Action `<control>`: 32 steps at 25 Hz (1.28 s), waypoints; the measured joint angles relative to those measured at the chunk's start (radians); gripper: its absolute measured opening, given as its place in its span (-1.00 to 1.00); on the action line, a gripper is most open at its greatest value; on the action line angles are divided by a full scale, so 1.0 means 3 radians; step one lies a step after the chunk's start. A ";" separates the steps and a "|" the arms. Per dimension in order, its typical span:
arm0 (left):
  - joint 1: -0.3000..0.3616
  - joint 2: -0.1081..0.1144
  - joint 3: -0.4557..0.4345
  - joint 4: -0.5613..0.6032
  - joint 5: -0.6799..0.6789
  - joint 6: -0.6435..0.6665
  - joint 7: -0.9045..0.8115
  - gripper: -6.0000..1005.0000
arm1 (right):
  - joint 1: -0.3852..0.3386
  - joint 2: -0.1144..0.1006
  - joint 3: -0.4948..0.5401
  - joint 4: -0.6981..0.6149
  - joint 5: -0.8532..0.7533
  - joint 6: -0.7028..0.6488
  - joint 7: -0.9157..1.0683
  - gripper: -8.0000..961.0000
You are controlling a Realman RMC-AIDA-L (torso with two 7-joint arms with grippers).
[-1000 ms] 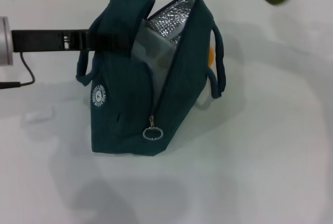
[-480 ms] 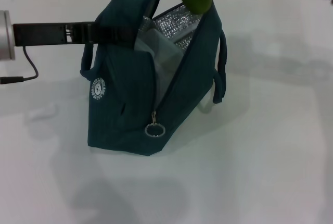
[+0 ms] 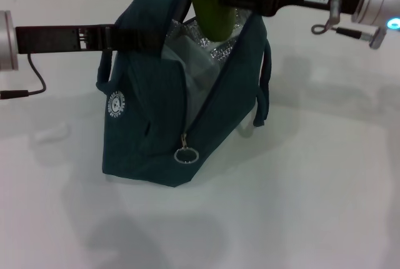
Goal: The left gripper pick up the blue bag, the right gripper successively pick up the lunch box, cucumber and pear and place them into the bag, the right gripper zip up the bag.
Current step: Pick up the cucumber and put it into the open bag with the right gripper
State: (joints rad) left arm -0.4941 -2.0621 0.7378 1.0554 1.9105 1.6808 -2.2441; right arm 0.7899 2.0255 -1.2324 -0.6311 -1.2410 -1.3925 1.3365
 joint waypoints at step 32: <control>0.0009 0.0020 0.0000 -0.0087 0.0013 -0.0030 0.0025 -0.92 | -0.0060 0.0008 -0.1254 0.0595 0.1113 0.0197 -0.0764 0.20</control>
State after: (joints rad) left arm -0.4916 -2.0560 0.7378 1.0293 1.9145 1.6716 -2.2366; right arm 0.7720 2.0277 -1.6087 -0.4525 -0.9071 -1.3335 1.1074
